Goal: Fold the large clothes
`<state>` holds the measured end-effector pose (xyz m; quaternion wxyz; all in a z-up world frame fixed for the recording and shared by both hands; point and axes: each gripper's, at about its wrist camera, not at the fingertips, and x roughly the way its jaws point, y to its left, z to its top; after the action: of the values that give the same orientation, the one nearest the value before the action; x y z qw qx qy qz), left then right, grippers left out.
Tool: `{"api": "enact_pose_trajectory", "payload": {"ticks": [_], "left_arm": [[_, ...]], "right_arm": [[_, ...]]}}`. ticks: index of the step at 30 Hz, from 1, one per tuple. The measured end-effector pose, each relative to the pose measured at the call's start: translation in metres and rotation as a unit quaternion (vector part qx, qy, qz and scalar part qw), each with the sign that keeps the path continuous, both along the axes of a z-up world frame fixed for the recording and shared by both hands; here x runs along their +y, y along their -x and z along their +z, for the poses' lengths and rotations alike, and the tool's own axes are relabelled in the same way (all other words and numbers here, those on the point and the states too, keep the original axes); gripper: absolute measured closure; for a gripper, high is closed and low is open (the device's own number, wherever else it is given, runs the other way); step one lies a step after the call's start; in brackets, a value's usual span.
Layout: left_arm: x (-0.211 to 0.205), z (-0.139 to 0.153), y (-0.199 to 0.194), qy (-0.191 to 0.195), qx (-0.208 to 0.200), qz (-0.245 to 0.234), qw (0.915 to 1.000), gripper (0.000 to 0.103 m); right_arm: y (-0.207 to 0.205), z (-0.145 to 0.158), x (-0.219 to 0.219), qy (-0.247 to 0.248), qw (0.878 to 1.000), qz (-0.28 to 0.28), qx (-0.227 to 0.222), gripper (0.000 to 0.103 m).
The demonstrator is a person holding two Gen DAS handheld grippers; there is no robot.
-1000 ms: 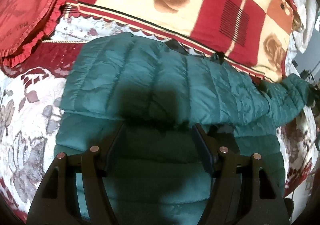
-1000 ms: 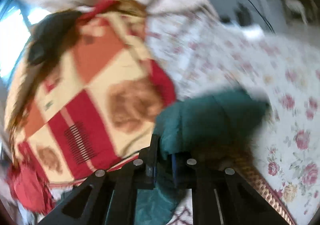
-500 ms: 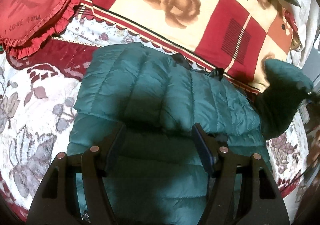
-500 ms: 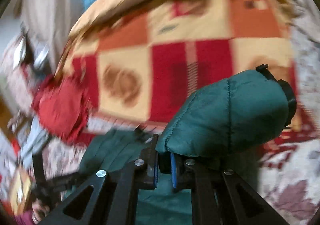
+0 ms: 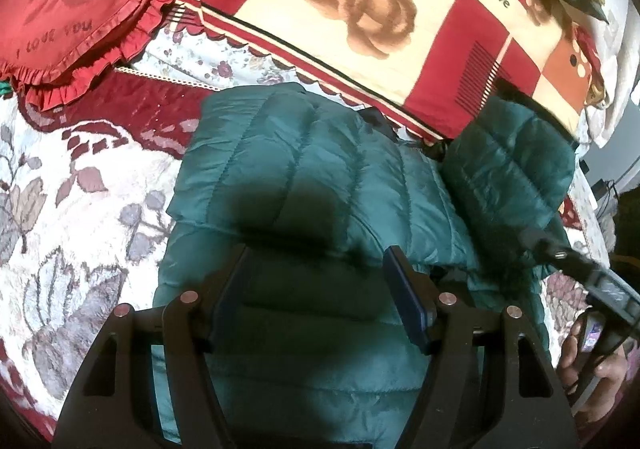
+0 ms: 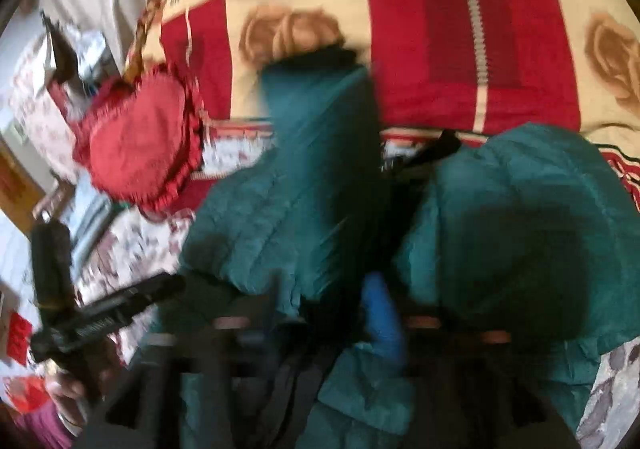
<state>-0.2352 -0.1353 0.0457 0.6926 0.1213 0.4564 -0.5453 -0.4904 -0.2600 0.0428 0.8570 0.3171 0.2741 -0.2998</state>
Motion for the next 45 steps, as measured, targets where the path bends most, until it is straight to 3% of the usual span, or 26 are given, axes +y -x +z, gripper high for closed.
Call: {"api": "enact_pose_trajectory", "payload": {"ticks": [7,12,17,21,28,30,31,35,39,42,45], "left_arm": [[0.011,0.006,-0.015,0.022,0.025,0.021,0.9992,0.035],[0.006,0.006,-0.020,0.030,0.066,0.026,0.9970,0.035],[-0.021,0.004,0.003,0.009,0.050,-0.003,0.9987,0.035],[-0.042,-0.002,0.022,-0.006,0.032,-0.018,0.9993,0.035],[-0.072,-0.013,0.053,-0.030,-0.007,-0.045,0.9985,0.036],[-0.077,-0.012,0.059,-0.030,-0.018,-0.061,0.9975,0.073],[-0.080,-0.010,0.061,-0.032,-0.019,-0.071,0.9968,0.078],[-0.075,0.011,0.050,-0.009,-0.008,-0.075,0.9971,0.081],[-0.065,0.037,0.015,0.011,-0.042,-0.035,0.9984,0.081],[-0.062,0.034,-0.014,-0.001,-0.050,-0.004,0.9988,0.082],[-0.067,0.019,-0.019,-0.025,-0.055,-0.011,0.9981,0.081]], "right_arm": [[-0.023,0.009,0.012,-0.009,1.000,0.020,0.001,0.040],[0.000,0.012,0.024,-0.036,0.999,0.013,-0.019,0.040],[0.038,0.024,0.035,-0.025,1.000,-0.001,-0.015,0.039],[0.064,0.033,0.041,-0.014,1.000,-0.017,-0.010,0.034],[0.093,0.030,0.048,-0.027,0.999,-0.034,-0.018,0.033],[0.098,0.029,0.049,-0.035,0.998,-0.037,-0.024,0.033],[0.102,0.029,0.048,-0.041,0.998,-0.040,-0.032,0.033],[0.111,0.034,0.047,-0.037,0.997,-0.055,-0.042,0.033],[0.114,0.039,0.042,-0.024,0.997,-0.069,-0.031,0.033],[0.107,0.041,0.030,-0.009,0.995,-0.098,0.003,0.033],[0.091,0.045,0.012,0.009,0.993,-0.117,0.024,0.033]]}}
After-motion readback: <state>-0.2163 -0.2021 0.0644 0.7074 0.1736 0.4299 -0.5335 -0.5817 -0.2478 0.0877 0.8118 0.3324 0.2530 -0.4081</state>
